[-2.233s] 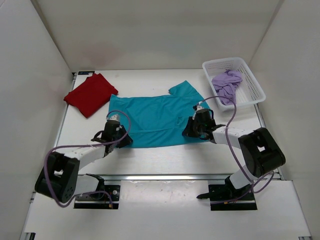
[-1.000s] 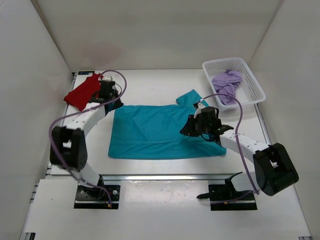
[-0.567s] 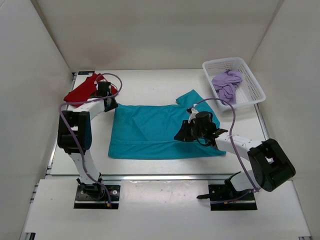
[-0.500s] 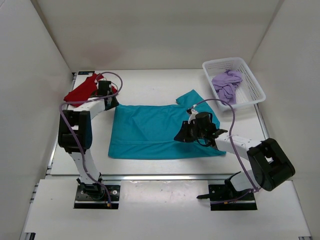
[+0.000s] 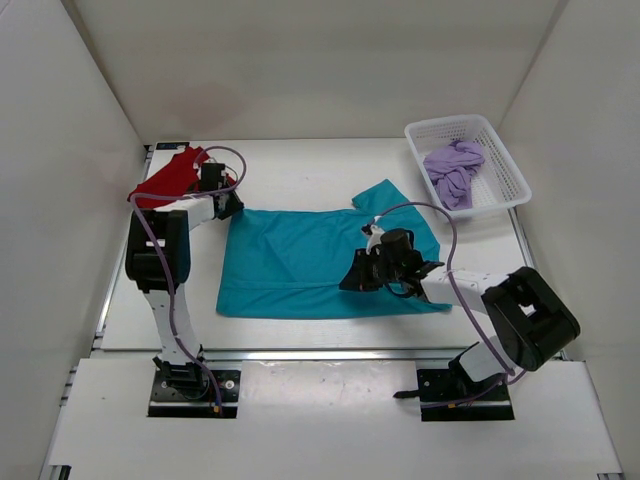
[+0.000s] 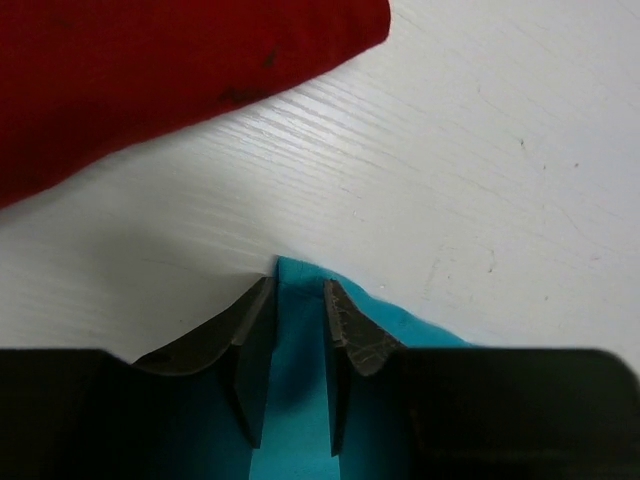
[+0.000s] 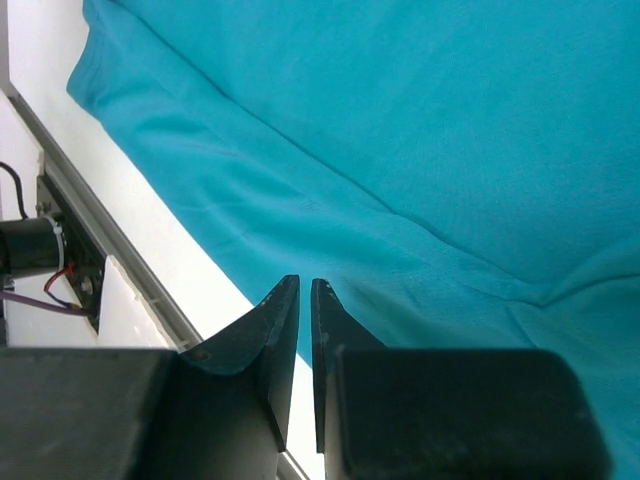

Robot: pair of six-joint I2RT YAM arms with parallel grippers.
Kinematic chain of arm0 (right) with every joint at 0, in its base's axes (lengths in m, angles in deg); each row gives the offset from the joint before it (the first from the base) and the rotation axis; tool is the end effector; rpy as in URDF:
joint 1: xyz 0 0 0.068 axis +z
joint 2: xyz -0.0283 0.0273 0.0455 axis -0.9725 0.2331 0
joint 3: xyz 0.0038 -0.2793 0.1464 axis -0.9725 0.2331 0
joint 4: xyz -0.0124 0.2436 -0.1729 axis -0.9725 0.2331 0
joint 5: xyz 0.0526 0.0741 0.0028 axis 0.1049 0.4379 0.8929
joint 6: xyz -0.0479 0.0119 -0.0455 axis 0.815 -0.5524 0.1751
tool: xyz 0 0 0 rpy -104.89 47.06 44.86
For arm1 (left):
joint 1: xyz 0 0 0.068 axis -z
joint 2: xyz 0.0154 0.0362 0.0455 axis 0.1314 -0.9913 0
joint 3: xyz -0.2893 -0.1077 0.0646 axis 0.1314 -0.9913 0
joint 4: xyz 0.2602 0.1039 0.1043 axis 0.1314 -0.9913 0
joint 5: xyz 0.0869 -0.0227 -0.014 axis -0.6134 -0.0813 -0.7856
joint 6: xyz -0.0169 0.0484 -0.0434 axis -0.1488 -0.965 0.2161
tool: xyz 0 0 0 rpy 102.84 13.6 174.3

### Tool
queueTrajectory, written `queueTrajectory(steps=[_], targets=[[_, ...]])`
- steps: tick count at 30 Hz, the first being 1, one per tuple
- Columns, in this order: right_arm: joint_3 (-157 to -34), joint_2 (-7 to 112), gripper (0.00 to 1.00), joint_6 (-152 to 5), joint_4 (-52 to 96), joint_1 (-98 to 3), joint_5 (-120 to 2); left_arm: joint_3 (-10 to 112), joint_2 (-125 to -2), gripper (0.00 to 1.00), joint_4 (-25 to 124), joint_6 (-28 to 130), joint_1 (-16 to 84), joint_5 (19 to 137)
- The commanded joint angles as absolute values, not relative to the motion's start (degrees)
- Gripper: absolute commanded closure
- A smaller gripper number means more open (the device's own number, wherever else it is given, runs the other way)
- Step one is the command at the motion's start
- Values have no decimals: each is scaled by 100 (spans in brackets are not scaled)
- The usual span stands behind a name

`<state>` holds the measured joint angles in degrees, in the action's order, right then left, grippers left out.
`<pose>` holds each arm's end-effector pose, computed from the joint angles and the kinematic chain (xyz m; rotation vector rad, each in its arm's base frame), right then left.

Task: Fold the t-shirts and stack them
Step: Grap the side of the flattened tshirt furthest away from the robot with both arms

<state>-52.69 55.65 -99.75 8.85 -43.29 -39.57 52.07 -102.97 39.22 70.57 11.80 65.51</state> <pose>0.2439 0.1895 0.1591 -0.2909 2.3986 1.1232 0.4837 -0.0321 0.1498 -0.5956 2.3743 -0.1873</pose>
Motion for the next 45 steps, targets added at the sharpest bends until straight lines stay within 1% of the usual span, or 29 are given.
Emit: queueTrajectory(steps=[1,3,4,5,9,11,12,13,14,15,16,18,19,21,22,26,29,31,32,37,39,43,44,45], targets=[[-5291,5606,91,-10028,490,-4259,-3864,5366,-10267,65,4004,7206,1142,6772],[-5318,5623,90,-10037,464,-4269,-3864,5313,-10232,74,4100,7197,1133,6754],[-5396,5623,90,-10037,499,-4347,-3873,5269,-10171,76,4136,7197,1150,6693],[-5449,5615,89,-10046,516,-4382,-3890,5278,-10179,80,4101,7189,1133,6693],[-5984,5702,83,-9844,718,-4707,-4118,5366,-10153,94,3917,7022,1265,6377],[-6370,5860,79,-9669,876,-4935,-4232,5374,-10100,99,3917,6952,1265,6324],[-6677,5982,76,-9555,955,-5076,-4555,5305,-10056,100,3934,6986,1308,6341],[-6811,6140,71,-9467,1156,-5147,-4924,5226,-9986,100,3977,6995,1309,6324],[-7177,6420,57,-9309,1358,-5269,-5197,5173,-9977,100,3986,6995,1317,6315],[-7512,6528,56,-9133,1508,-5471,-5444,5138,-9925,100,3995,6978,1318,6358],[-7689,6790,55,-9071,1562,-5568,-5550,5085,-9846,100,3960,6969,1318,6376],[-8460,7239,59,-8851,1965,-5858,-5989,5023,-9784,100,4022,6899,1361,6324],[-8638,7589,63,-8816,2080,-5912,-6113,5014,-9749,100,4004,6838,1379,6297],[-9366,8048,65,-8710,2431,-6096,-6429,4988,-9713,100,3995,6837,1431,6244],[-9474,8293,65,-8640,2459,-6140,-6509,5023,-9748,100,3978,6811,1423,6236],[-10642,9180,63,-8350,2924,-6273,-6896,5067,-9774,100,3943,6916,1388,6359],[-12203,10006,62,-7938,3776,-6299,-7353,5058,-9792,100,3943,6960,1388,6490],[-12863,10560,61,-7805,4329,-6281,-7624,5111,-9810,100,3969,6960,1388,6455],[-13155,10632,61,-7761,4401,-6246,-7634,5111,-9784,100,3952,6951,1397,6447],[-14078,11212,61,-7541,5015,-6228,-8099,5085,-9819,100,3934,6968,1344,6473],[-14465,11388,62,-7550,5244,-6220,-8057,5050,-9845,100,3960,6960,1335,6473],[-14616,11538,63,-7462,5333,-6184,-8074,5084,-9827,100,3917,6986,1344,6517],[-14704,11564,62,-7436,5385,-6176,-8057,5084,-9836,100,3942,6951,1344,6508],[-14826,11617,64,-7453,5490,-6176,-8048,5067,-9801,100,3943,6977,1335,6456]])
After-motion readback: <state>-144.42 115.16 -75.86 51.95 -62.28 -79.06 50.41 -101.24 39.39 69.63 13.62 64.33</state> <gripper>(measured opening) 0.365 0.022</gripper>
